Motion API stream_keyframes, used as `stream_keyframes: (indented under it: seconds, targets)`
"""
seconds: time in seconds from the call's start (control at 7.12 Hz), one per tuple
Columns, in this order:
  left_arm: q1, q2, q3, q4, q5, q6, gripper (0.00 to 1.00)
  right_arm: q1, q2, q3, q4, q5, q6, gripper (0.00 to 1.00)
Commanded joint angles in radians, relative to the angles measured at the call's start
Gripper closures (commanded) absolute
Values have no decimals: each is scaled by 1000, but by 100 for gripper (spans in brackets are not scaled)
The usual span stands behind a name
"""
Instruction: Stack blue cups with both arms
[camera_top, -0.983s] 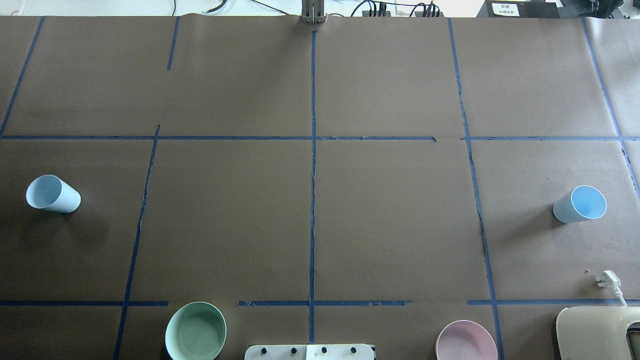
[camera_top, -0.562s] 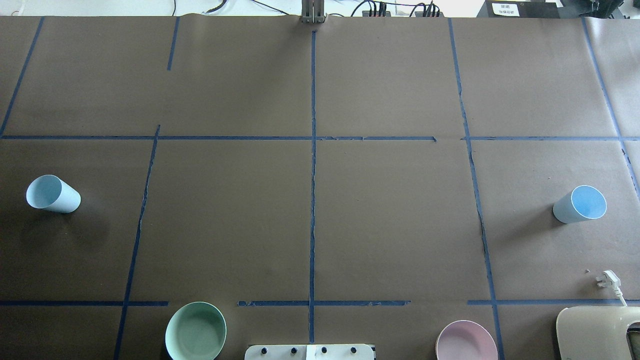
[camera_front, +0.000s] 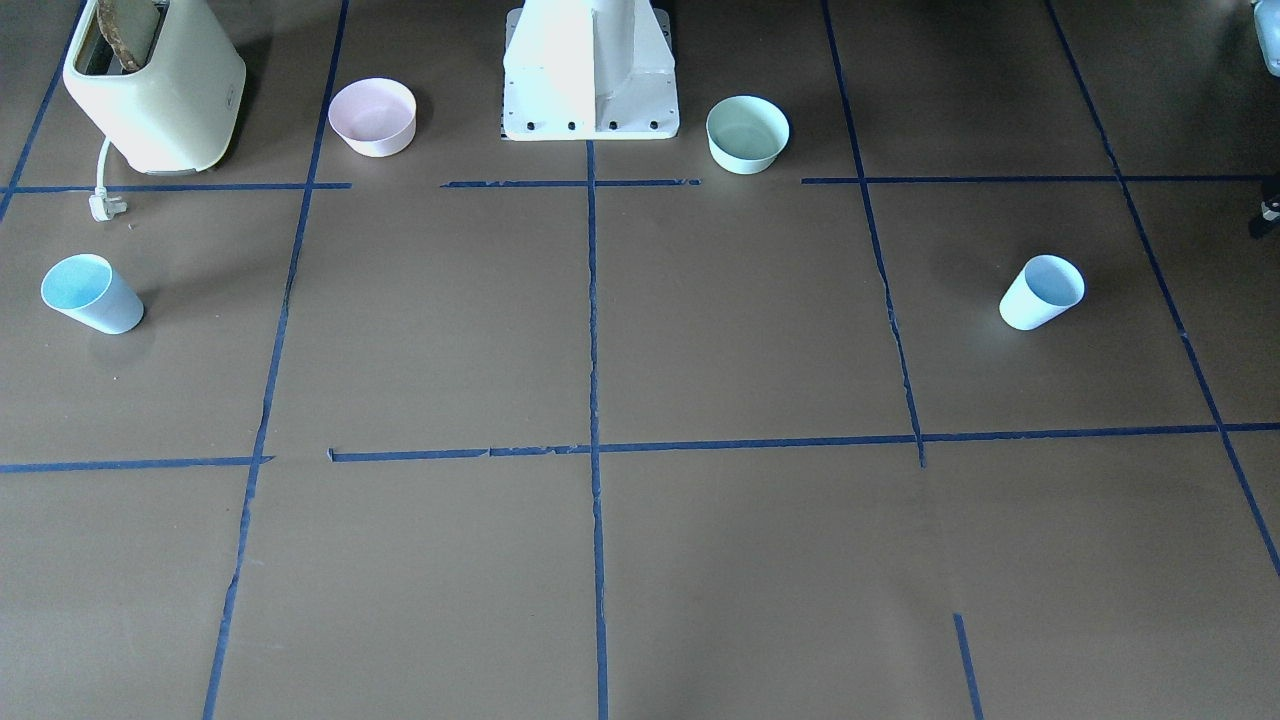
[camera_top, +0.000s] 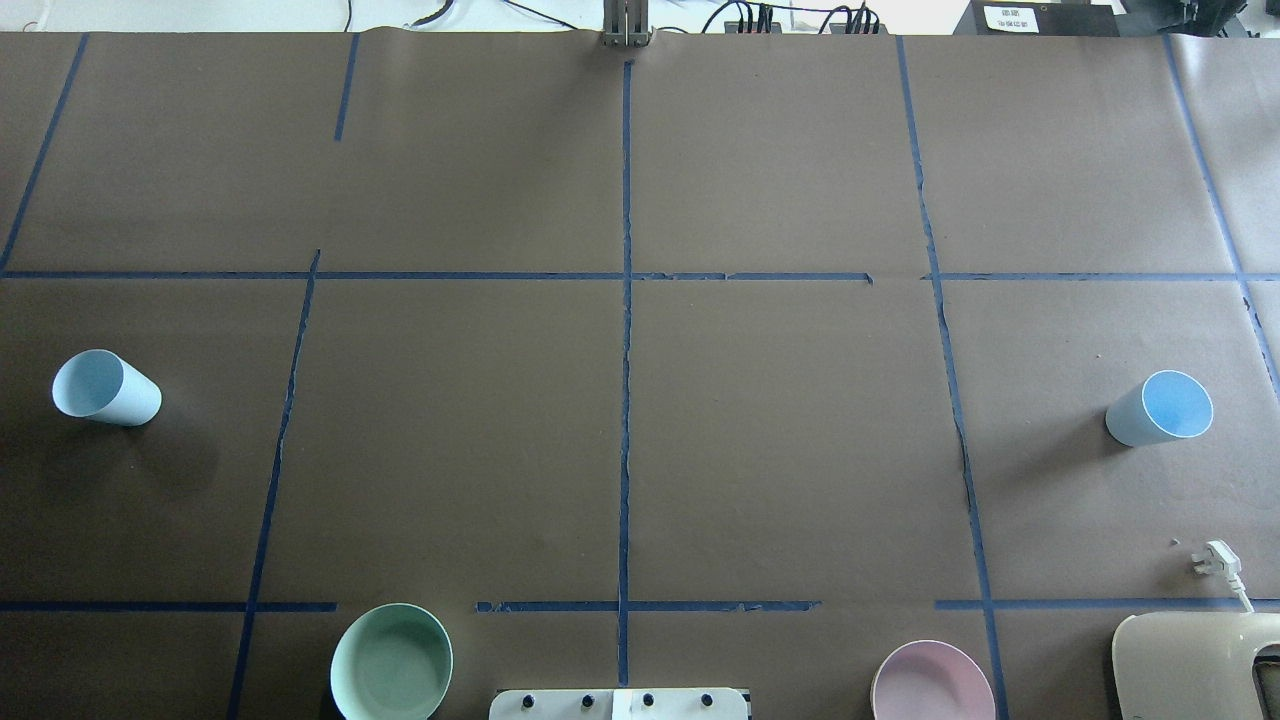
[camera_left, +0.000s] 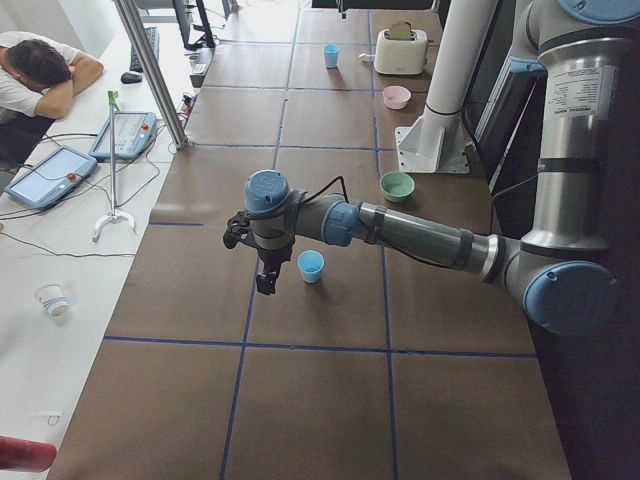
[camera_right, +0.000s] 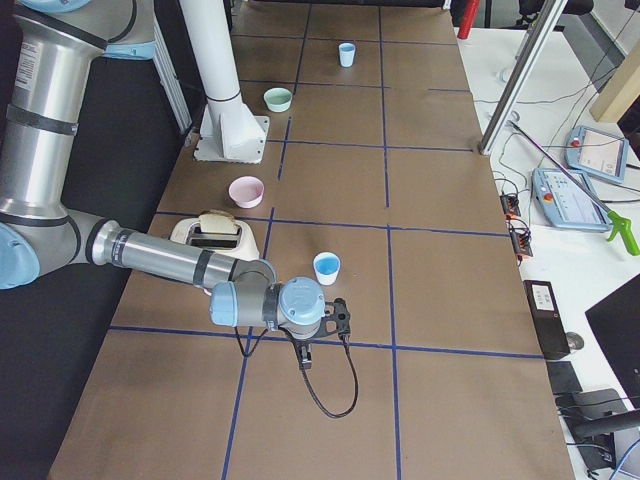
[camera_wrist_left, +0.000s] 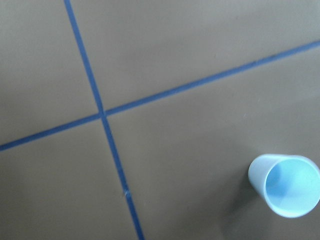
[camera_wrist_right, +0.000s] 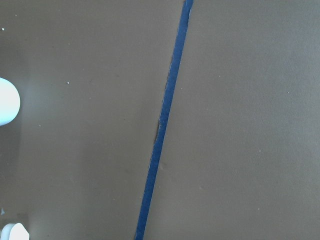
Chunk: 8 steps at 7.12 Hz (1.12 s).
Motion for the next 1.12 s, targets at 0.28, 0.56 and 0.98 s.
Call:
stream_keyframes:
  seconds: [0.28, 0.56, 0.98]
  targets:
    - [250, 108, 13, -388, 110, -501, 0, 0, 0, 0, 0, 0, 0, 0]
    - [344, 108, 25, -452, 190, -671, 0, 0, 0, 0, 0, 0, 0, 0]
    - [401, 108, 51, -487, 209, -726, 0, 0, 0, -2, 0, 0, 0, 0]
